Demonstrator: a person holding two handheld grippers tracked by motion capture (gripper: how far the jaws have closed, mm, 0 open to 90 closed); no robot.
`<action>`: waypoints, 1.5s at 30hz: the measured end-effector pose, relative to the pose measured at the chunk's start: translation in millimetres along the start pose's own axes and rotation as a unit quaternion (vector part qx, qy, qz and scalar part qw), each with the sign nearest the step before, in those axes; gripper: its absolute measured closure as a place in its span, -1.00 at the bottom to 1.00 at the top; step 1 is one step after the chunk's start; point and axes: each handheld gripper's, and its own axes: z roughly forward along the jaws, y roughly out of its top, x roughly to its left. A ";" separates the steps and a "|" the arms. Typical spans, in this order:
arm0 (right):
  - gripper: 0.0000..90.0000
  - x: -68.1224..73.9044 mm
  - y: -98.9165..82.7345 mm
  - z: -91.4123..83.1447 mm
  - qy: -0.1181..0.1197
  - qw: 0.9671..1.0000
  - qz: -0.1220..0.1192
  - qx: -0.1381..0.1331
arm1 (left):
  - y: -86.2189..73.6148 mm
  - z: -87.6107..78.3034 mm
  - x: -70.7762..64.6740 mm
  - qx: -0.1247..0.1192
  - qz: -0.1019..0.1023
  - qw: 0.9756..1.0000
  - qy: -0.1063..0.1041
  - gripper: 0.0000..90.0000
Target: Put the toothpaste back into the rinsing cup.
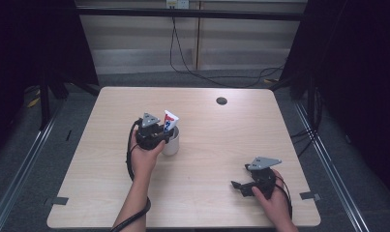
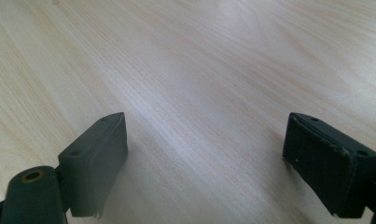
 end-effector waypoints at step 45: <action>-0.70 0.0 0.0 0.0 0.000 1.000 0.000 0.000 | 2.1 -0.3 -3.9 0.000 0.019 1.000 -0.013 0.17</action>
